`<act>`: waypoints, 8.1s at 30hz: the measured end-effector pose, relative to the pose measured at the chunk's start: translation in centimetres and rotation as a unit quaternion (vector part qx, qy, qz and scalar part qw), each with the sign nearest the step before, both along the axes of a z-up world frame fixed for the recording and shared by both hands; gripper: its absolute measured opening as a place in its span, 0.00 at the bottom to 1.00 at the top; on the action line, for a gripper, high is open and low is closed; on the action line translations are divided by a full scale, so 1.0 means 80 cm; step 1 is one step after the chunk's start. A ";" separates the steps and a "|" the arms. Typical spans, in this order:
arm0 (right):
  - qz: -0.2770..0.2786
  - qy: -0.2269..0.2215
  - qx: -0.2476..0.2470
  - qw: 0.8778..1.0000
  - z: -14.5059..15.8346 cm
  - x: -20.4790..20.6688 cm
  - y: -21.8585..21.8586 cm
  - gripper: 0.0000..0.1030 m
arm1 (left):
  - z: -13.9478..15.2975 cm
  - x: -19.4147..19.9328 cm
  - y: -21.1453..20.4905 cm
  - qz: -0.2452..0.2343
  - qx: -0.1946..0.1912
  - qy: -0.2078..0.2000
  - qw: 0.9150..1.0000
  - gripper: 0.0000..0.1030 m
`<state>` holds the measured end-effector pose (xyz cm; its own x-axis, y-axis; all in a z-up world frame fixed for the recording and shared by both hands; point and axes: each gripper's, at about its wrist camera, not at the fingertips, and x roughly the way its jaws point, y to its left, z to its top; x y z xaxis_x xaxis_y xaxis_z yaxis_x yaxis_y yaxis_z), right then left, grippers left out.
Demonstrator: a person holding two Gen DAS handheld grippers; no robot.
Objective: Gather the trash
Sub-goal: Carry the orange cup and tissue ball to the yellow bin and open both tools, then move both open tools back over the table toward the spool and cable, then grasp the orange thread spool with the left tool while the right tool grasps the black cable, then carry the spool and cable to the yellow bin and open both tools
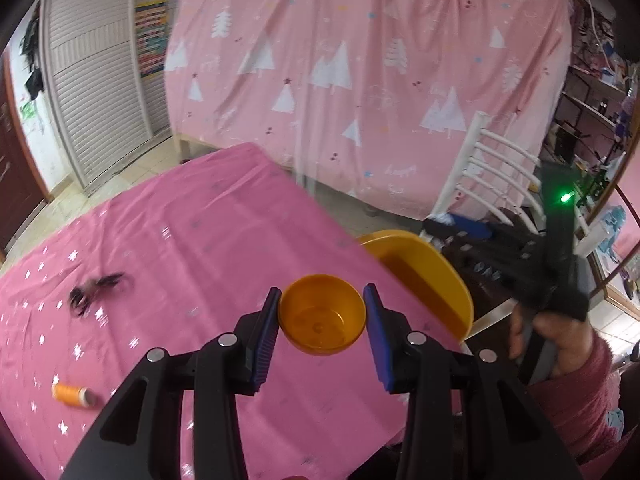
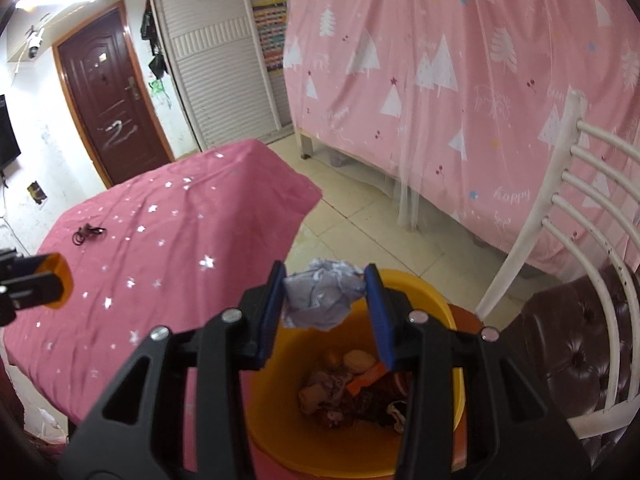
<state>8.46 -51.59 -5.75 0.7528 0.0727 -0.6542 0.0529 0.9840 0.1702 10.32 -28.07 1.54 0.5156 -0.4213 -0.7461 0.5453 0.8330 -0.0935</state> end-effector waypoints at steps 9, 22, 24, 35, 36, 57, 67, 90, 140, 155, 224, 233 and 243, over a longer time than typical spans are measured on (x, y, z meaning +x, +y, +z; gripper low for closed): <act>-0.012 0.034 0.023 0.999 -0.028 0.006 -0.024 0.44 | 0.001 0.026 -0.064 -0.029 -0.024 0.021 0.999 0.34; -0.089 0.022 0.055 0.994 -0.027 -0.010 -0.084 0.56 | -0.027 0.041 -0.133 -0.051 -0.048 0.067 0.995 0.50; -0.093 0.019 0.056 0.994 -0.026 -0.011 -0.087 0.56 | -0.026 0.038 -0.139 -0.054 -0.052 0.068 0.995 0.71; -0.069 -0.007 0.058 0.996 -0.009 -0.011 -0.063 0.56 | -0.004 0.022 -0.105 -0.038 -0.059 0.031 0.997 0.84; -0.066 -0.008 0.056 0.996 -0.006 -0.010 -0.058 0.56 | -0.001 0.021 -0.098 -0.035 -0.058 0.026 0.997 0.85; 0.063 -0.018 0.017 0.998 0.044 0.056 0.114 0.63 | 0.021 0.032 0.125 0.100 -0.018 -0.046 0.994 0.92; 0.112 -0.015 0.000 0.994 0.056 0.072 0.186 0.63 | 0.002 0.039 0.220 0.148 0.008 -0.039 0.988 0.92; 0.188 0.007 -0.037 0.981 0.049 0.099 0.294 0.73 | -0.057 0.040 0.277 0.154 0.020 0.003 0.988 0.92; 0.302 0.066 -0.088 0.947 0.016 0.152 0.435 0.62 | -0.074 0.040 0.323 0.176 0.000 0.012 0.984 0.50; 0.296 0.055 -0.094 0.949 0.031 0.138 0.436 0.44 | -0.073 0.036 0.337 0.185 -0.018 0.015 0.982 0.50; -0.005 0.009 0.030 0.999 -0.001 -0.004 -0.040 0.44 | 0.010 0.042 -0.058 0.001 -0.042 0.009 0.999 0.50; -0.013 0.029 0.051 0.998 -0.013 -0.006 -0.060 0.69 | -0.005 0.041 -0.117 -0.030 -0.031 0.027 0.999 0.50; -0.074 0.007 0.068 0.995 -0.006 -0.020 -0.099 0.70 | -0.025 0.050 -0.145 -0.050 -0.046 0.076 0.995 0.71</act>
